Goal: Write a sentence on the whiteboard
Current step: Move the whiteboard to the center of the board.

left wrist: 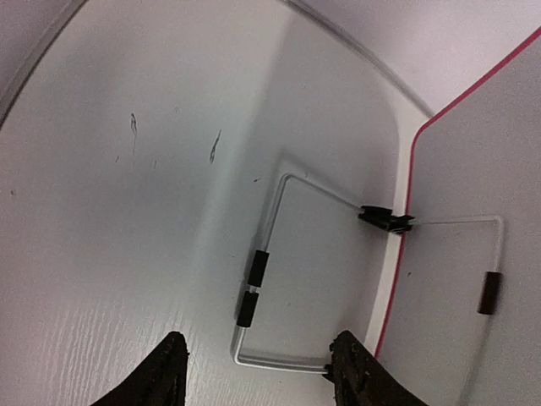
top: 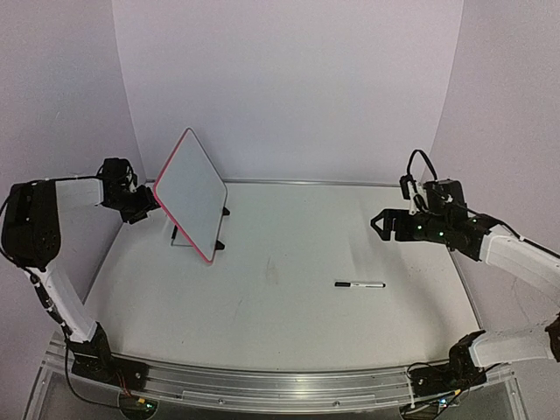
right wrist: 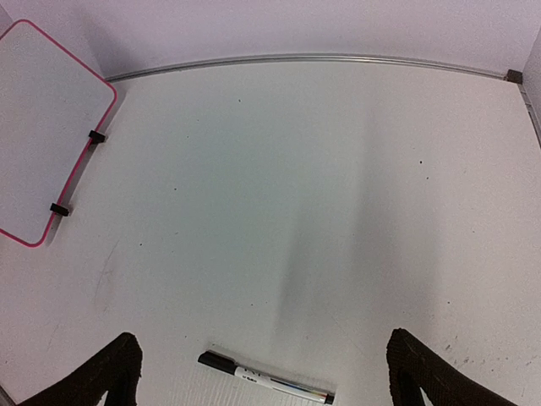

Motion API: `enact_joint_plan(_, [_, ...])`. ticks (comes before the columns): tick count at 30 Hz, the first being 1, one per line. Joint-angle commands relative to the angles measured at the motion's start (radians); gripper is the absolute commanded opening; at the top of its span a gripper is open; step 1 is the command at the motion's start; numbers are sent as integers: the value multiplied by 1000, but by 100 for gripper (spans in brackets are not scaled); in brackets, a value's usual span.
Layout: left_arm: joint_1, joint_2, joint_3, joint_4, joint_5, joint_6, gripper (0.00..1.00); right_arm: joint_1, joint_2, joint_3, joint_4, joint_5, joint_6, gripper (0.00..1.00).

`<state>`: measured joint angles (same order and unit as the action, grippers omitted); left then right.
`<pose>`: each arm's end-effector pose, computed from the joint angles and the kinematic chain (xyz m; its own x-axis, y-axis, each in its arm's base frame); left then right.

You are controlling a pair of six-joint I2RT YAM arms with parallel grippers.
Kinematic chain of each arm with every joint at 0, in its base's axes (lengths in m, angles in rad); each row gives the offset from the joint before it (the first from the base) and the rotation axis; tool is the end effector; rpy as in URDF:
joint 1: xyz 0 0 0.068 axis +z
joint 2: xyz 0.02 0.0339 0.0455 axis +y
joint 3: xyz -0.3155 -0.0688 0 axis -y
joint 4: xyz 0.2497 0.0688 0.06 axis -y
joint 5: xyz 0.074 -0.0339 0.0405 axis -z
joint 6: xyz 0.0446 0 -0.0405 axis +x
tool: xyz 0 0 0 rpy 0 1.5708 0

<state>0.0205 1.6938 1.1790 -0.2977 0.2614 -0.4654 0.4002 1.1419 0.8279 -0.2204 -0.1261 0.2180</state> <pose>0.3863 -0.0036 0.2709 -0.7195 -0.4484 -0.5303 -0.1847 0.8597 -0.4763 0.2249 0.1012 0.3201 -0.5631 -0.0053 -0.8264 -0.3732 0.8938 0.2487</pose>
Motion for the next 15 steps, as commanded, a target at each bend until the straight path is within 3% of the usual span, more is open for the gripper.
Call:
enact_joint_plan(1, [-31,142,139,-35,35,80,54,31,22,36,36,-16,4,96])
enact_joint_plan(6, [-68,307,255,-102,26,149,31,63,51,34,46,-23,12,95])
enact_joint_plan(15, [-93,414,319,-135,-50,197,30,125,123,58,61,-12,26,94])
